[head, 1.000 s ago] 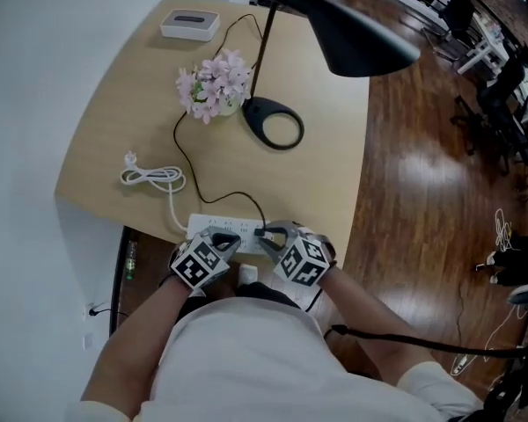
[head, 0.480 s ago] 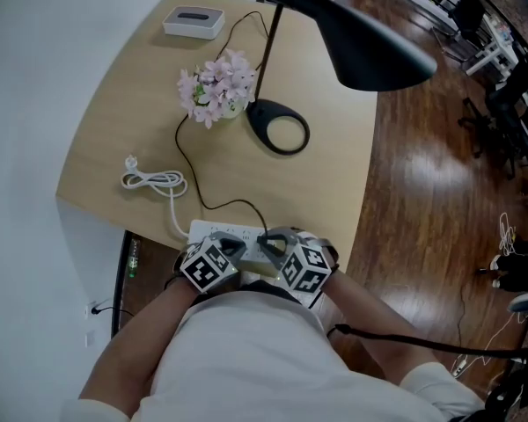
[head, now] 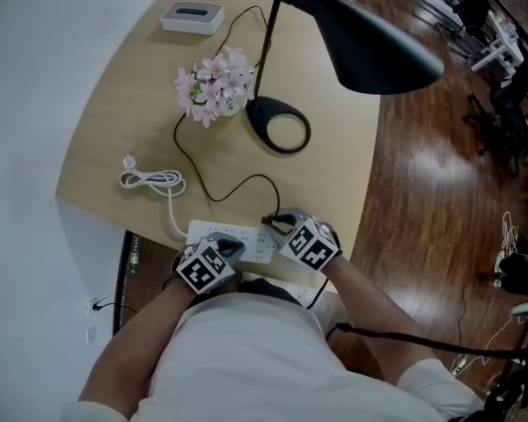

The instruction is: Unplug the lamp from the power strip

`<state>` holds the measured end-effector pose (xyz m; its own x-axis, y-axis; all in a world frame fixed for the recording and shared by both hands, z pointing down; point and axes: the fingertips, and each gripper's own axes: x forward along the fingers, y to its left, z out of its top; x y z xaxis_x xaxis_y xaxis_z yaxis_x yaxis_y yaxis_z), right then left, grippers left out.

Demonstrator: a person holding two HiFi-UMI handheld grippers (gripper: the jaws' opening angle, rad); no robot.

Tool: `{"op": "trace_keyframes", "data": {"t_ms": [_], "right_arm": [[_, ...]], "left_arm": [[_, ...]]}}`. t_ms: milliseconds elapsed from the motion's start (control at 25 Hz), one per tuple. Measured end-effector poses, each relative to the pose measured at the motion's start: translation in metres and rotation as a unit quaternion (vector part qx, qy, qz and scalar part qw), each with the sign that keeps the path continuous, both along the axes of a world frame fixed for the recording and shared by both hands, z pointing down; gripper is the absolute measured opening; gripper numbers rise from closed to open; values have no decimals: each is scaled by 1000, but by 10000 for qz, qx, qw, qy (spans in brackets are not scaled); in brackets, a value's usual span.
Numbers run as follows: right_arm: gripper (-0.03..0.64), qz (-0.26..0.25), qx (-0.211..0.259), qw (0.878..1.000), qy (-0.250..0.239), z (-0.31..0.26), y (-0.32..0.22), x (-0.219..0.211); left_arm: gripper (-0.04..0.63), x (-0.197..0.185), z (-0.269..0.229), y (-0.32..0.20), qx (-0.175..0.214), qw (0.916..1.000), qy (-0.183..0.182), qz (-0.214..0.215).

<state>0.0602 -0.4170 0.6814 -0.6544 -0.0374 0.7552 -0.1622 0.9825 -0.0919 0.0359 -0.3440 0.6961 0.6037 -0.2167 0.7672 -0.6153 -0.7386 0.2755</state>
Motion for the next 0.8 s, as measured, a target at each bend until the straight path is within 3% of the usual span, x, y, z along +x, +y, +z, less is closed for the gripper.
{"op": "trace_keyframes", "data": {"t_ms": [360, 560, 720, 800], "right_arm": [[55, 145, -225, 9996, 17, 16, -2, 5], [60, 269, -123, 9996, 7, 15, -7, 5], [180, 685, -144, 9975, 90, 17, -16, 14], [192, 972, -218, 9950, 12, 14, -19, 21]], "left_arm": [[0, -1, 1, 0, 3, 10000, 16, -81], [3, -2, 4, 3, 14, 9999, -16, -159], [3, -7, -16, -2, 303, 9989, 85, -334], [3, -12, -29, -1, 441, 9978, 183, -459]]}}
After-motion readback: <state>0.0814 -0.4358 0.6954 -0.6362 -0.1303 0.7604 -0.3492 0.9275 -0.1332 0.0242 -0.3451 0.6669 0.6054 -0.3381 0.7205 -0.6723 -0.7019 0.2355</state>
